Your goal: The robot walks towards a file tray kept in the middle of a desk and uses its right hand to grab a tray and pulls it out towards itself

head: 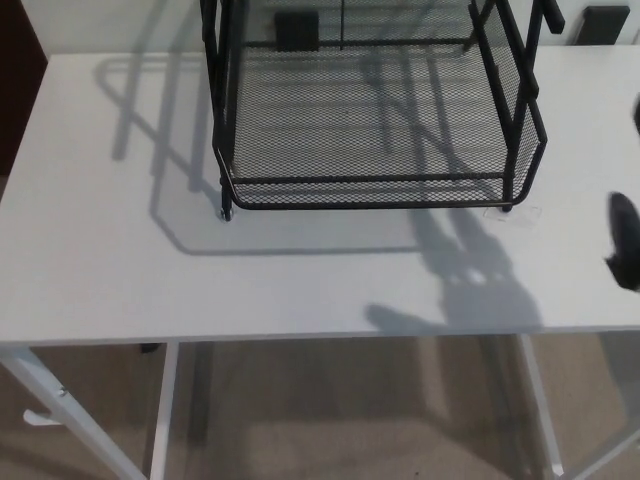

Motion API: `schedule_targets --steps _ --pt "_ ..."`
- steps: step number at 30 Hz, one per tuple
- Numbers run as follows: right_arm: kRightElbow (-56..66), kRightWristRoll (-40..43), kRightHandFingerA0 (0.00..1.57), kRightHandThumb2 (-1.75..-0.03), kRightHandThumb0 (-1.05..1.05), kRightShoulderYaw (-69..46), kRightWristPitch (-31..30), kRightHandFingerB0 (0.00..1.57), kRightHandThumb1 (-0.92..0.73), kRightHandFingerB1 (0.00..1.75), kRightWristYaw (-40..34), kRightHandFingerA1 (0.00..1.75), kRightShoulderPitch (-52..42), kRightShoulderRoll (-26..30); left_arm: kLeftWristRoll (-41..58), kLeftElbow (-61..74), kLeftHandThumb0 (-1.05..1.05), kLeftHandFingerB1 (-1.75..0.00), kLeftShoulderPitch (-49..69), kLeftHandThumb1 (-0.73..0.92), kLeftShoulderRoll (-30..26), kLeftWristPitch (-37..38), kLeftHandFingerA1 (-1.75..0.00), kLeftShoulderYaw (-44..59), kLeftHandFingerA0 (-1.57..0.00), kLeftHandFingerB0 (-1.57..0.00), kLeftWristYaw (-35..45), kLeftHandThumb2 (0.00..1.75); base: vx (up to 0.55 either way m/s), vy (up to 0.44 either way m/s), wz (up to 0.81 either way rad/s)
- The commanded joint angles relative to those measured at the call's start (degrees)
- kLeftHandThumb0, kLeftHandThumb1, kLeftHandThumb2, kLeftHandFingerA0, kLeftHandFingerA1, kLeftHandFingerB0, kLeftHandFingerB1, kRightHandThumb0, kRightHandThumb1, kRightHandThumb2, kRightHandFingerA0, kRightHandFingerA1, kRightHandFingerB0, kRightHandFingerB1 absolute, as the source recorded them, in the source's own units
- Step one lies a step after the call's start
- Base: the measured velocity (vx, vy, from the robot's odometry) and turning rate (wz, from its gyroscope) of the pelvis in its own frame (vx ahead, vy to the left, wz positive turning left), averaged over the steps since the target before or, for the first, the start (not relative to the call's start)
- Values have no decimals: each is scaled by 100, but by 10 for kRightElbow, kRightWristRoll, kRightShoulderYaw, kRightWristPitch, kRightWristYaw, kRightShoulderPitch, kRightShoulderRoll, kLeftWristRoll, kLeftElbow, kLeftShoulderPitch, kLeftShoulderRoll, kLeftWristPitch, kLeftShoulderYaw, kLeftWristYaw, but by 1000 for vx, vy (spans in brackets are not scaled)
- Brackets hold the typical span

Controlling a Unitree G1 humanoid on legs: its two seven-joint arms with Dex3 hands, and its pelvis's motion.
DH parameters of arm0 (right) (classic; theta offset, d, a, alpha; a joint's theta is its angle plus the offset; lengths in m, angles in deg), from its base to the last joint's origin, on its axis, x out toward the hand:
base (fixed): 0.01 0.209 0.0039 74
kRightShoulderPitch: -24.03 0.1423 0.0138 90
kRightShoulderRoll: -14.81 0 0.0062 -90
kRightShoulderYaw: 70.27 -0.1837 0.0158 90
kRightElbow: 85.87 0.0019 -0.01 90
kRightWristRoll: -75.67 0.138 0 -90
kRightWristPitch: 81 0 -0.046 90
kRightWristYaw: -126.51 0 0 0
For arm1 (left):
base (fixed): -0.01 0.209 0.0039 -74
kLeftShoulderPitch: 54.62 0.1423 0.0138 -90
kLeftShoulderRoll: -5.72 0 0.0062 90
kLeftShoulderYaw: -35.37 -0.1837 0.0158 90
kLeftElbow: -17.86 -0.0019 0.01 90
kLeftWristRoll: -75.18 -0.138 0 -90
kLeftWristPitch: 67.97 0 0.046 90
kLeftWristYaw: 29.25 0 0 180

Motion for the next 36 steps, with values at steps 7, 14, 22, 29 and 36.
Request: schedule_targets --steps 7,14,22,29,36 --pt "-12 -566 0 -77 -73 317 -182 0 -45 3 43 0 261 78 -17 10 -25 -33 -5 16 -16 28 -39 -14 -40 -33 6 95 0 0 0" --pt "-10 -615 0 -77 -74 355 -228 0 -46 0 57 0 261 70 -27 12 -28 -53 -9 20 -22 37 -56 -25 -24 -19 15 94 0 0 0" --pt "-21 -736 0 -76 -73 402 -264 0 -45 1 51 0 259 71 -29 11 -30 -52 -12 19 -24 40 -55 -29 -23 -18 16 94 0 0 0" --pt "-41 -805 0 -76 -74 439 -285 0 -47 1 43 0 271 64 -26 11 -34 -34 -10 19 -24 43 -39 -29 -33 -30 18 91 0 0 0" --pt "-79 -799 0 -78 -75 470 -311 0 -46 1 34 0 295 44 -27 12 -35 -37 -16 18 -23 35 -41 -33 -33 -31 14 90 0 0 0"
